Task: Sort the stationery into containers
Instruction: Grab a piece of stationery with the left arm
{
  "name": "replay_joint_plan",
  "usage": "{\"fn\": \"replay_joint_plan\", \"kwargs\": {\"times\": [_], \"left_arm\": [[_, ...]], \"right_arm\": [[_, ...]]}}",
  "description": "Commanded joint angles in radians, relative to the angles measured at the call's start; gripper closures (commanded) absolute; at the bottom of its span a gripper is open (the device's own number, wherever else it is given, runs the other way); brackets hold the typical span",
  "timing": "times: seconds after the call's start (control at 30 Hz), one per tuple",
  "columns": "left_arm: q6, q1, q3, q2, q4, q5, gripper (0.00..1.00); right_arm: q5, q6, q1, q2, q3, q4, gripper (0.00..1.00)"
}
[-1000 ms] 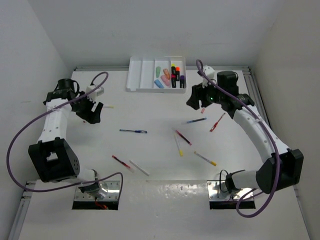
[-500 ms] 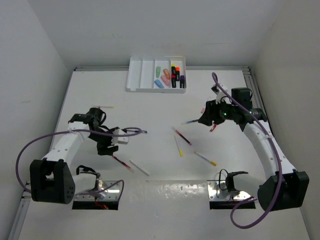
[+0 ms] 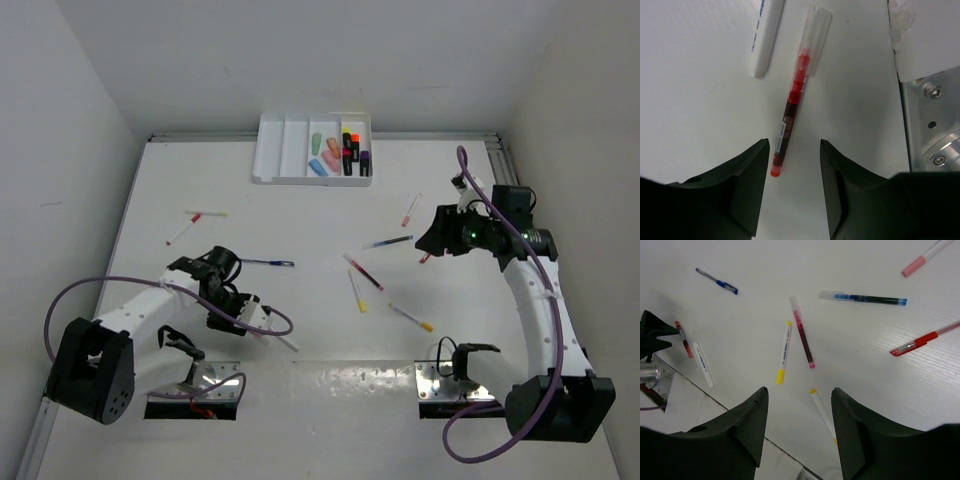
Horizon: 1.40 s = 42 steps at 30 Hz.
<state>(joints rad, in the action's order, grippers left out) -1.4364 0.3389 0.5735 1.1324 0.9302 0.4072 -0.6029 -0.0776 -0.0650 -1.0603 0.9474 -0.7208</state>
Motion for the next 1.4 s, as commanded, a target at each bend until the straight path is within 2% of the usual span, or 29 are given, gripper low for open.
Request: {"fn": "replay_joint_plan", "kwargs": {"times": [0.0,0.3,0.6,0.73,0.9,1.0,1.03,1.1,1.13,1.17,1.2,1.27,1.3,1.33,1.37], "left_arm": [[-0.077,0.017,-0.017,0.012,-0.054,-0.031,0.5],[-0.085,0.052,-0.041,0.115,-0.128,-0.067,0.58],[-0.059,0.109,-0.06,0.075,-0.11,-0.067,0.71],[0.075,0.144,-0.008,0.003,-0.105,0.004,0.96],[0.172,0.172,0.155,-0.01,-0.041,0.113,1.0],[0.307,0.17,0.373,0.044,-0.072,0.171,1.0],[0.494,0.167,0.423,0.065,-0.112,0.165,1.0],[0.704,0.12,0.517,0.168,-0.281,0.115,1.0],[0.898,0.1,0.62,0.211,-0.33,0.09,1.0],[0.98,0.062,0.679,0.312,-0.393,0.07,1.0],[1.095,0.036,0.806,0.366,-0.407,0.067,1.0],[1.227,-0.024,0.932,0.518,-0.473,0.064,1.0],[1.352,-0.041,0.994,0.571,-0.496,0.045,1.0],[1.416,-0.069,1.128,0.672,-0.526,0.023,1.0],[1.486,-0.077,1.199,0.725,-0.531,-0.034,1.0]], "right_arm": [[-0.032,0.009,-0.03,0.055,-0.007,-0.02,0.47],[-0.061,0.025,-0.067,0.091,-0.045,-0.025,0.47],[-0.069,-0.016,-0.07,0.026,-0.104,0.09,0.48],[-0.015,-0.054,-0.073,0.0,-0.14,0.161,0.48],[-0.009,-0.083,-0.075,-0.059,-0.15,0.219,0.48],[-0.011,-0.096,-0.076,-0.084,-0.145,0.225,0.48],[-0.011,-0.102,-0.078,-0.087,-0.147,0.227,0.49],[-0.014,-0.106,-0.085,-0.089,-0.154,0.235,0.49],[-0.017,-0.106,-0.088,-0.087,-0.159,0.236,0.49],[-0.018,-0.106,-0.091,-0.084,-0.162,0.238,0.49],[-0.018,-0.102,-0.094,-0.079,-0.167,0.242,0.49],[-0.02,-0.097,-0.099,-0.078,-0.173,0.247,0.49],[-0.02,-0.099,-0.102,-0.079,-0.176,0.25,0.49],[-0.021,-0.103,-0.107,-0.078,-0.176,0.251,0.49],[-0.023,-0.105,-0.108,-0.079,-0.177,0.254,0.49]]}}
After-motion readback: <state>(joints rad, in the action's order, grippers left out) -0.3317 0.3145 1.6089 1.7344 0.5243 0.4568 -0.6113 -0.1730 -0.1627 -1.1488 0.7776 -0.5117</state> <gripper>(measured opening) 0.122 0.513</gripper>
